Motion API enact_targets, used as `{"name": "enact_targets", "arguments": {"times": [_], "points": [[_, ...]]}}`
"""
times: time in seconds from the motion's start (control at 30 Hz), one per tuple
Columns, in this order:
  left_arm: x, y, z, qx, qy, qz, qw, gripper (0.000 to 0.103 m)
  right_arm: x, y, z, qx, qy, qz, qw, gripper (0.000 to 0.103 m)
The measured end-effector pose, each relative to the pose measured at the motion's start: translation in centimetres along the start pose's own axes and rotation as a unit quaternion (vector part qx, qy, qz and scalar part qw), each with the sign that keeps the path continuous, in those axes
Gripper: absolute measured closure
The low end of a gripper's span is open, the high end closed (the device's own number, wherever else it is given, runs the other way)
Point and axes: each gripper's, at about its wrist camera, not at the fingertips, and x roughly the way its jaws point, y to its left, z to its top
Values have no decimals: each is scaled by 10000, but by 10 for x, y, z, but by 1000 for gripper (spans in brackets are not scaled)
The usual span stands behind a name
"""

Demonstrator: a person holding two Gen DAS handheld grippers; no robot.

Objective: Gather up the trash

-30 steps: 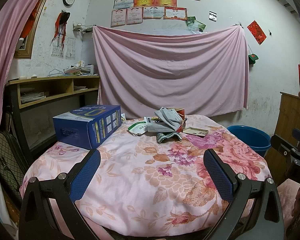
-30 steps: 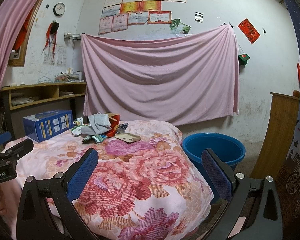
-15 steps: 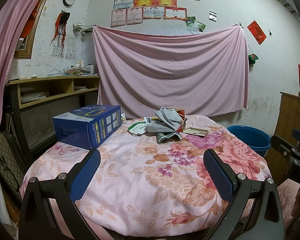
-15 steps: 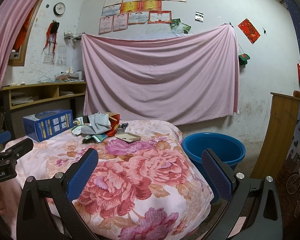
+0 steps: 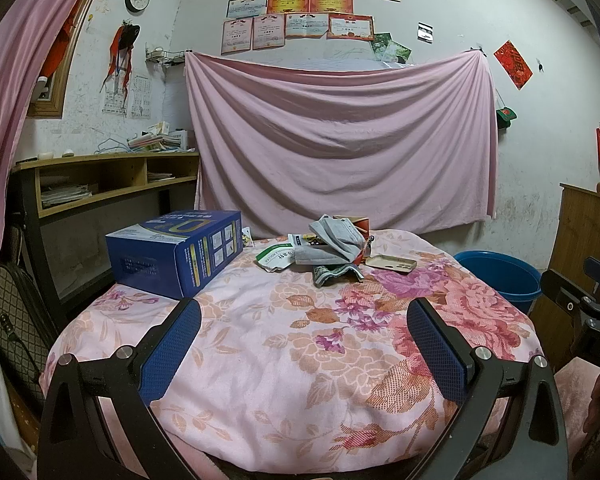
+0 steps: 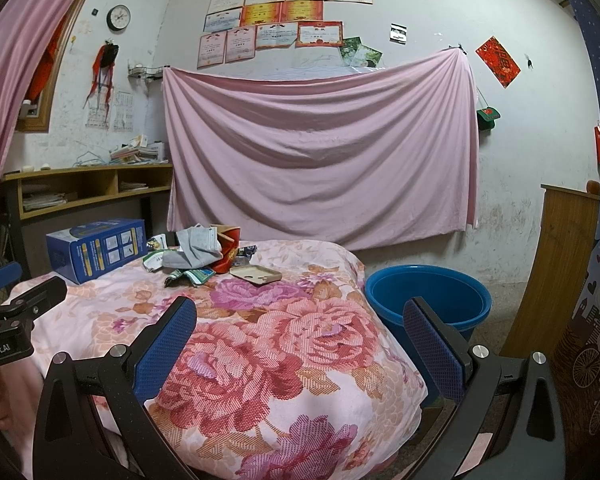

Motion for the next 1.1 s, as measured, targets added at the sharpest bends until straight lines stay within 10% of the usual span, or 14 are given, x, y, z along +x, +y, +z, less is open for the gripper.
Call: {"name": "enact_targets", "arguments": {"times": [1.1], "points": [[25, 6, 35, -92, -145, 133, 9998, 2, 15, -5, 24, -204, -228, 120, 9995, 0]]}}
